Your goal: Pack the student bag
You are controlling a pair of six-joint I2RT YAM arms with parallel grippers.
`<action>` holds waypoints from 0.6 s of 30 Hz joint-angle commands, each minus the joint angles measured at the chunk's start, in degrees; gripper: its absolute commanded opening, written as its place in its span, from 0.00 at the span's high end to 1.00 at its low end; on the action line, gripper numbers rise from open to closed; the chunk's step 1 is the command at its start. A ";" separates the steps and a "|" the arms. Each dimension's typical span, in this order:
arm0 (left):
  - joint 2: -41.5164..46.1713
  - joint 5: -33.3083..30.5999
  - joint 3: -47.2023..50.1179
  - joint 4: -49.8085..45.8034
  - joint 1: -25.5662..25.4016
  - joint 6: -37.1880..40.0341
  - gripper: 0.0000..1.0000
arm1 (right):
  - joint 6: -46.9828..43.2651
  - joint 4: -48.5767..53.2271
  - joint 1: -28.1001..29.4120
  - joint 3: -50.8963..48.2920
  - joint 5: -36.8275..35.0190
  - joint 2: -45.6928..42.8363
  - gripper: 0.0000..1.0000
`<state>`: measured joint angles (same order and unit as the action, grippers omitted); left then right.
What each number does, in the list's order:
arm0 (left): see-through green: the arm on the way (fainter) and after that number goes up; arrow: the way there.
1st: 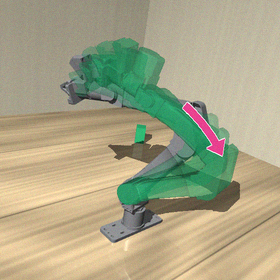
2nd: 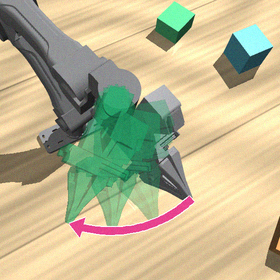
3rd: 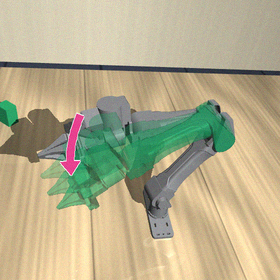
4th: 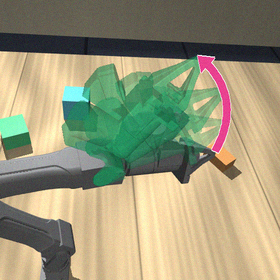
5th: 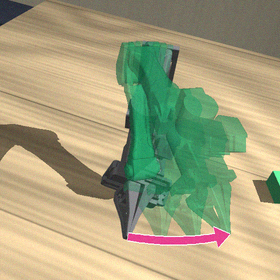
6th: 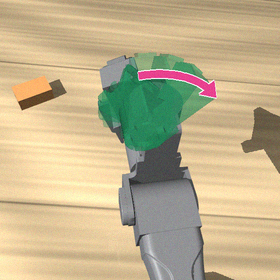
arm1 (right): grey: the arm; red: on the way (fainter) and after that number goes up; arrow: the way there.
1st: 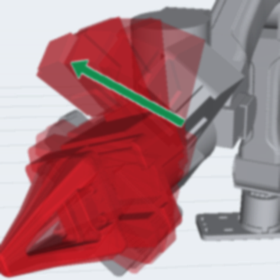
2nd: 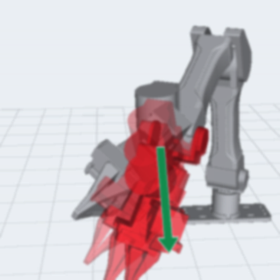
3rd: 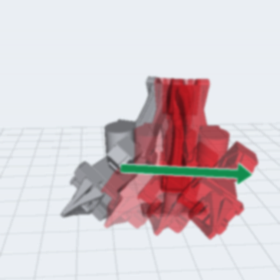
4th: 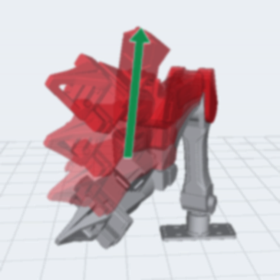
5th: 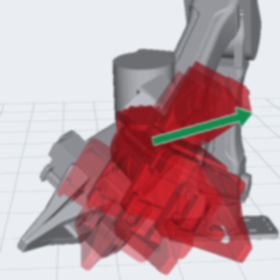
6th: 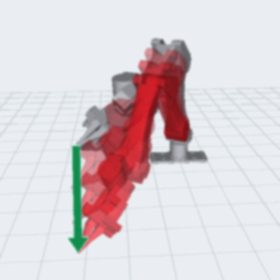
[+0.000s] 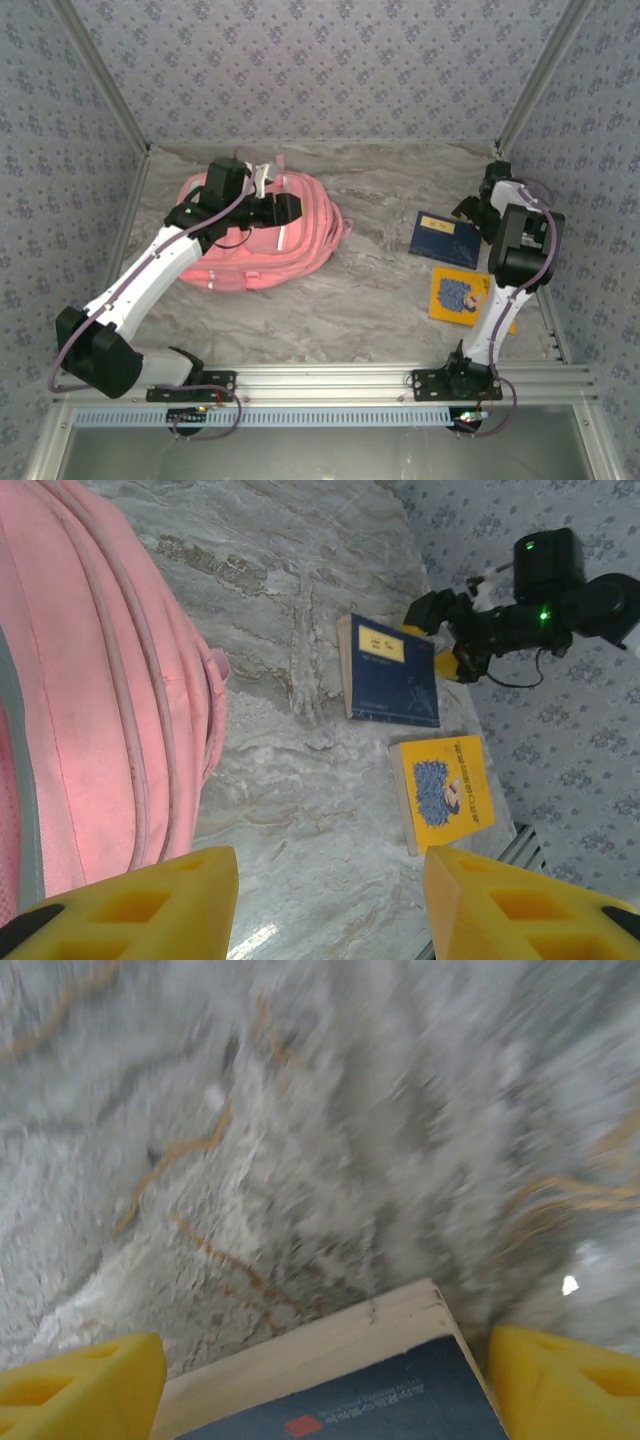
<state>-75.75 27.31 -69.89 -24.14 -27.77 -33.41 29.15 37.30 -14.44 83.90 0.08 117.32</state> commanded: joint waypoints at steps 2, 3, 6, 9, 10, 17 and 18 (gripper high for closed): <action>1.19 3.33 1.11 3.42 1.73 -2.72 0.49 | -1.52 1.79 5.57 0.65 8.11 0.38 0.16; 1.06 3.79 1.39 3.85 2.17 -3.30 0.49 | -1.11 1.77 6.96 0.37 9.00 0.09 0.16; 0.61 4.83 1.94 4.98 3.22 -4.61 0.49 | 2.14 -1.29 10.09 -3.80 12.42 -2.47 0.17; 0.25 5.55 2.43 5.70 3.87 -5.60 0.49 | 5.32 -2.58 13.16 -8.96 14.17 -5.93 0.17; 0.26 5.60 2.47 5.83 3.95 -5.85 0.49 | 6.32 -2.58 14.22 -11.04 14.61 -7.29 0.17; 0.32 5.41 2.83 6.31 4.66 -6.26 0.49 | 10.66 -3.47 23.20 -24.63 13.48 -22.18 0.17; 0.26 5.39 2.91 6.39 4.81 -6.44 0.49 | 10.75 -1.97 23.28 -24.75 10.84 -24.08 0.17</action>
<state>-75.77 31.64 -67.48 -19.38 -23.55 -39.13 37.32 30.72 8.47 60.12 12.93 98.13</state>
